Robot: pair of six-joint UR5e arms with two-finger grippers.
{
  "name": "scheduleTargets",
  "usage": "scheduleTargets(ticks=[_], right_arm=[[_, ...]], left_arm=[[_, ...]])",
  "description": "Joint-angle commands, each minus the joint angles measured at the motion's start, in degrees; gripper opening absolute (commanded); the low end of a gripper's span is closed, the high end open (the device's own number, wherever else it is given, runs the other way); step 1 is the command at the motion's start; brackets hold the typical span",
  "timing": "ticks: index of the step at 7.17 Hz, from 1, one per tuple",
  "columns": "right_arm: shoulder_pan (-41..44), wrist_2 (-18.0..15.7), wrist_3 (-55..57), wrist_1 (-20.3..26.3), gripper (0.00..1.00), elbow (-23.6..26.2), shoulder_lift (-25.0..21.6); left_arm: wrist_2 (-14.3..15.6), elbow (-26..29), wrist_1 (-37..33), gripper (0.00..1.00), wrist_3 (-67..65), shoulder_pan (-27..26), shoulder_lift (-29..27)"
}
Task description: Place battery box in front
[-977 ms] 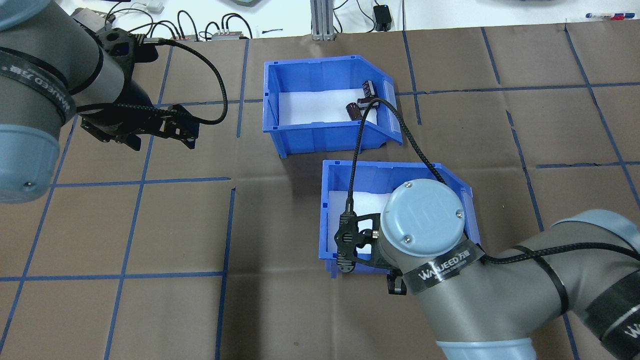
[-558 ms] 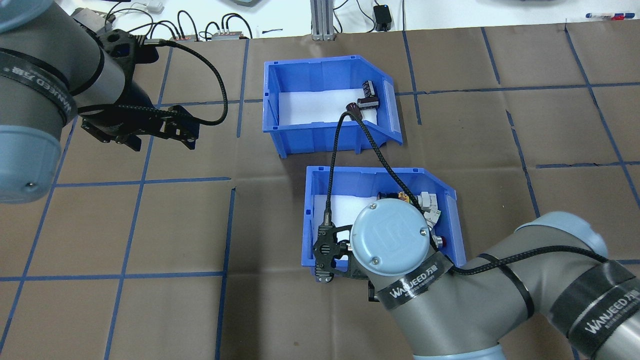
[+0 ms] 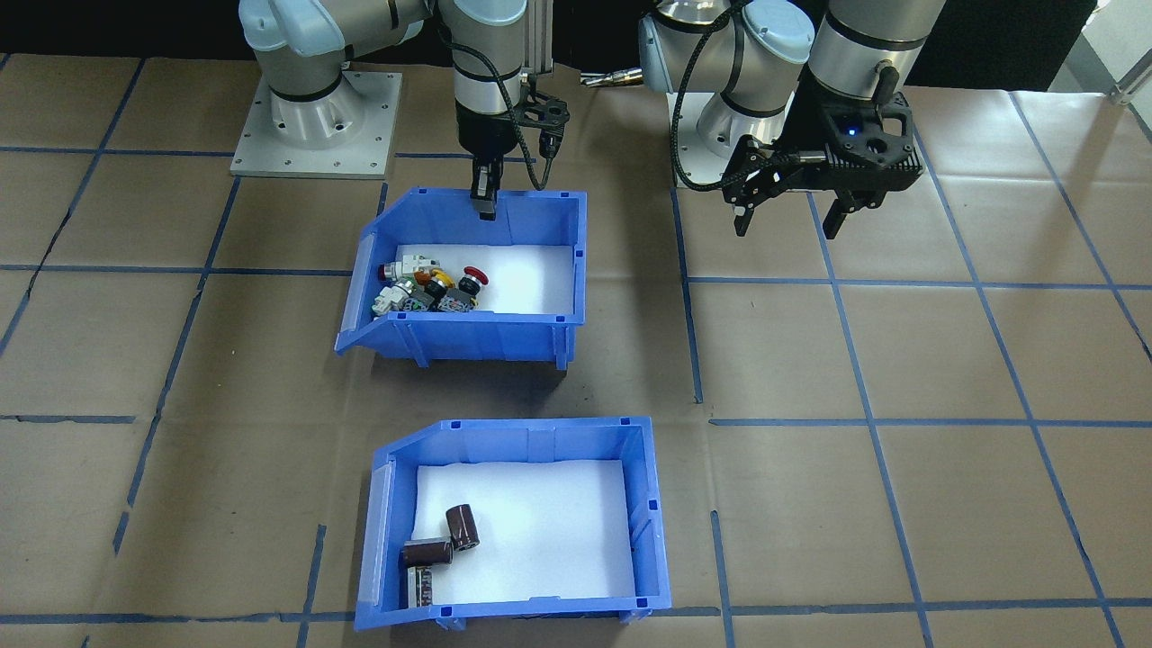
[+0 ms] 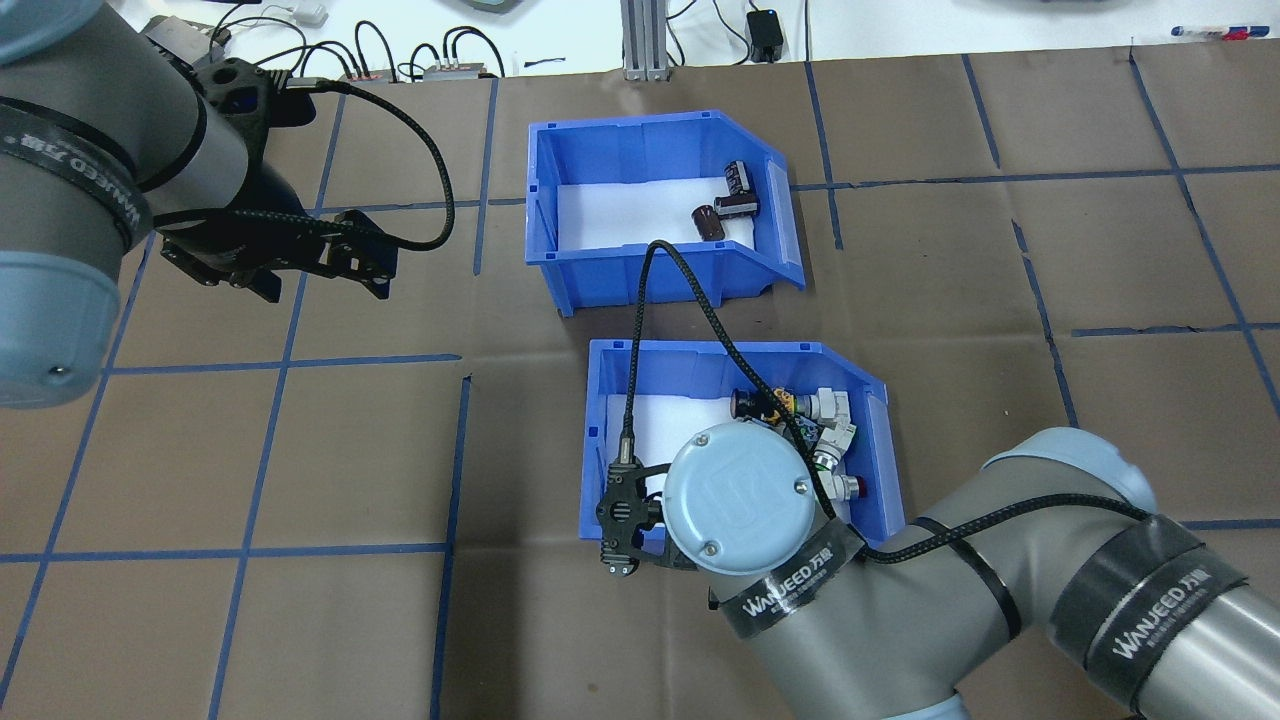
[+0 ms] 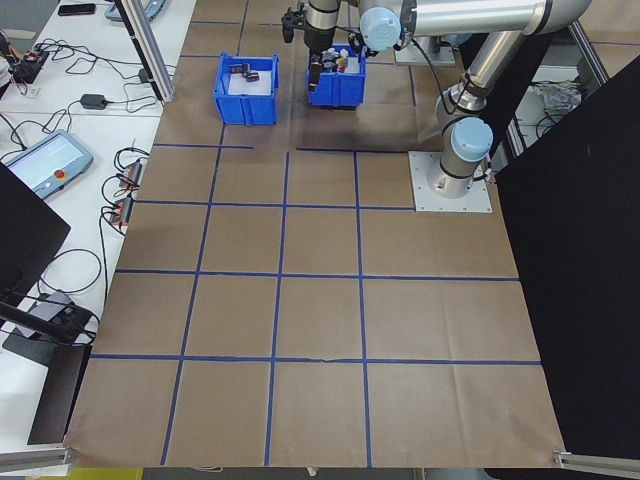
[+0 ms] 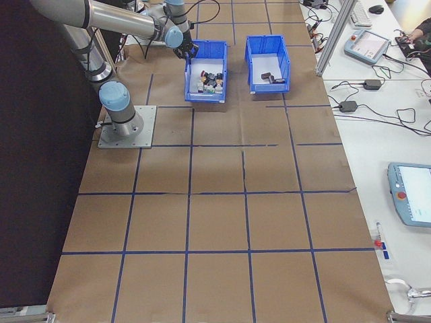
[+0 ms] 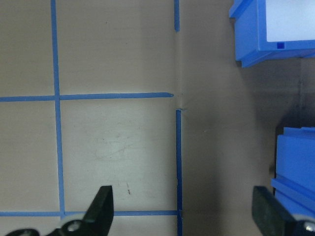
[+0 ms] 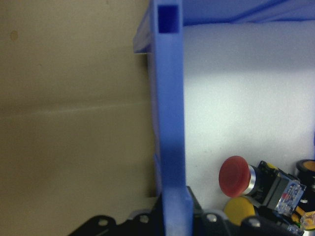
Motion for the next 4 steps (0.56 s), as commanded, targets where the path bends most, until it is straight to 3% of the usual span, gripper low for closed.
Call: scheduleTargets(ticks=[1, 3, 4], right_arm=[[0.0, -0.2, 0.1, 0.0, 0.00, 0.0, 1.1], [-0.1, -0.4, 0.1, 0.1, 1.00, 0.0, 0.9], [-0.2, -2.2, -0.1, 0.5, 1.00, -0.8, 0.5]], left_arm=[[0.0, -0.1, 0.0, 1.00, 0.0, 0.0, 0.0], [0.1, 0.0, 0.1, 1.00, 0.1, 0.0, 0.0], [0.0, -0.1, 0.1, 1.00, 0.2, 0.0, 0.0]])
